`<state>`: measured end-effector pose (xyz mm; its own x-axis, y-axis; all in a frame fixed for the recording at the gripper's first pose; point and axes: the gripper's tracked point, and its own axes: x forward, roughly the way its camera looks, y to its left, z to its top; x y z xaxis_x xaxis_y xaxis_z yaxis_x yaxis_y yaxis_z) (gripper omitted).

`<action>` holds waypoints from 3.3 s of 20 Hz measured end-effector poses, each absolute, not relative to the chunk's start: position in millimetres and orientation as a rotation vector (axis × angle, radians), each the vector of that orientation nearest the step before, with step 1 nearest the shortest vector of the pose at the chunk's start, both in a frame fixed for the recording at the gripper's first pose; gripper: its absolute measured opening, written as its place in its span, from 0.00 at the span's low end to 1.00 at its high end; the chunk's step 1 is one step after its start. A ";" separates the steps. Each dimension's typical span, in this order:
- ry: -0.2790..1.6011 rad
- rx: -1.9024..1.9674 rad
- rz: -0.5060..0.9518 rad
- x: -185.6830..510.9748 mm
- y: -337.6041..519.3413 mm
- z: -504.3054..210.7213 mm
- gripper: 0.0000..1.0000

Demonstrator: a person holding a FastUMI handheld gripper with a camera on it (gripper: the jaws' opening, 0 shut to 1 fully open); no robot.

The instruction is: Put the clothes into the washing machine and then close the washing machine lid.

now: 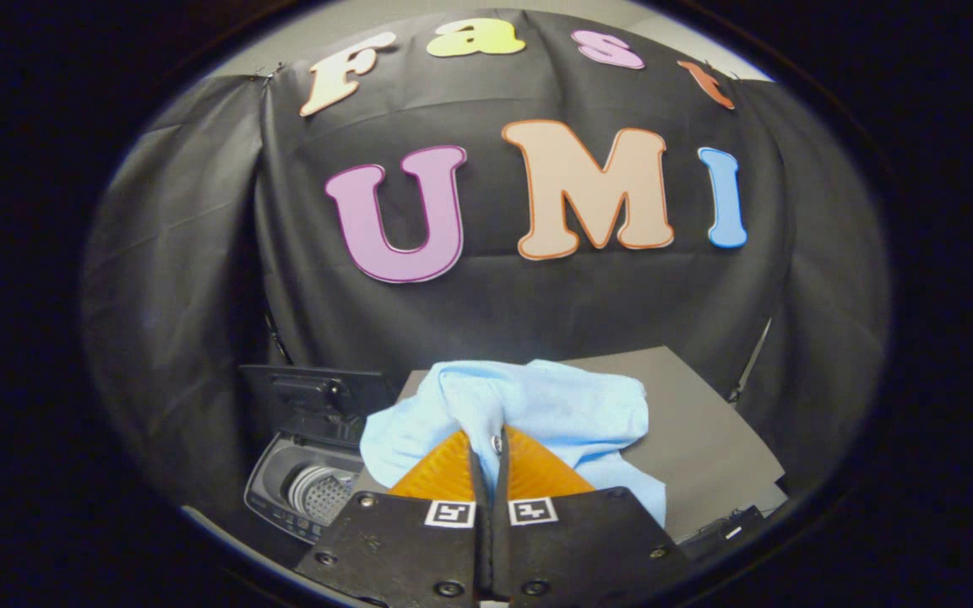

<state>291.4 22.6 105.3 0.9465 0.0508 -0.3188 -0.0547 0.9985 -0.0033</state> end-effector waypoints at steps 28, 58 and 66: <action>0.486 0.052 0.444 336.0 341.8 -99.0 0.00; 0.687 -0.160 0.270 352.8 314.0 -211.2 0.98; 0.444 -0.156 0.265 360.0 329.4 -77.7 0.98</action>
